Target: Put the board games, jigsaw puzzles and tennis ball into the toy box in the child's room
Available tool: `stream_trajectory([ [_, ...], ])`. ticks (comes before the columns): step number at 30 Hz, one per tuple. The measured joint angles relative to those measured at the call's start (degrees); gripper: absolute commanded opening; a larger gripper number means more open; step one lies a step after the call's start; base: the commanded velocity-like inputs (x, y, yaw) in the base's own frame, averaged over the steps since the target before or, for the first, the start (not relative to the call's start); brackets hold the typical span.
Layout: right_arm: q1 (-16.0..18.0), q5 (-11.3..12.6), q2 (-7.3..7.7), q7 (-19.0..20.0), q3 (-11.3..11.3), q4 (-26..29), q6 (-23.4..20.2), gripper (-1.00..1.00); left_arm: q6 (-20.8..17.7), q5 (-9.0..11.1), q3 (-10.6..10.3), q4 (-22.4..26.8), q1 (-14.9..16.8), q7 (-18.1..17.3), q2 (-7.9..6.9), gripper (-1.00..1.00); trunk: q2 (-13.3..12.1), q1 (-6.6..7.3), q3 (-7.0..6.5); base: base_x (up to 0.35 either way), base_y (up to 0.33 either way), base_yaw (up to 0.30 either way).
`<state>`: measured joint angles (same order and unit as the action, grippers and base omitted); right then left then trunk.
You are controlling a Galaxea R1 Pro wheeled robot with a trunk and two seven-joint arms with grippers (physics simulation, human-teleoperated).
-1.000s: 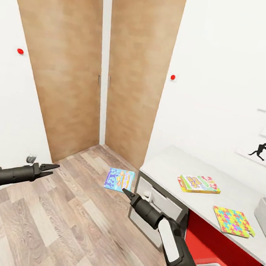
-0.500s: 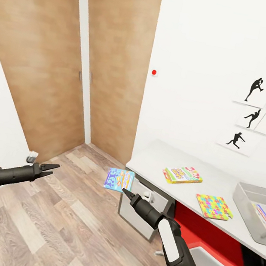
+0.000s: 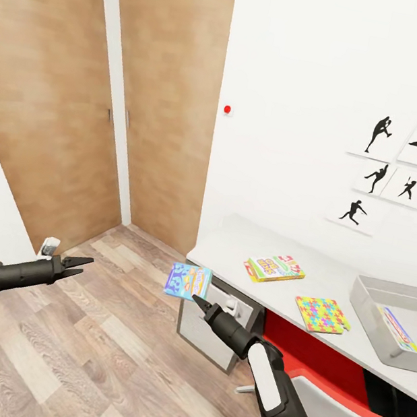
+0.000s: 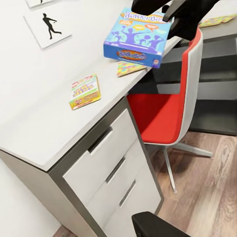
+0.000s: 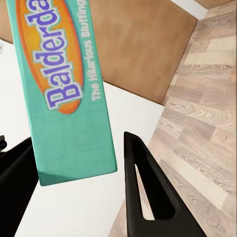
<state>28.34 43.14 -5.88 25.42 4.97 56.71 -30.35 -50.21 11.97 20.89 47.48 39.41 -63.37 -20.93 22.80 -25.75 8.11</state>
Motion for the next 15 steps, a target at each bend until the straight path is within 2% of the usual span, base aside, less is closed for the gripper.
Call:
stream_trajectory([
  [15, 0.0, 0.1, 0.01, 0.5, 0.0, 0.1, 1.0, -1.00, 0.0, 0.0, 0.0, 0.0, 0.0, 0.0, -0.07, 1.00, 0.0, 0.00, 0.00, 0.000, 0.000, 0.000],
])
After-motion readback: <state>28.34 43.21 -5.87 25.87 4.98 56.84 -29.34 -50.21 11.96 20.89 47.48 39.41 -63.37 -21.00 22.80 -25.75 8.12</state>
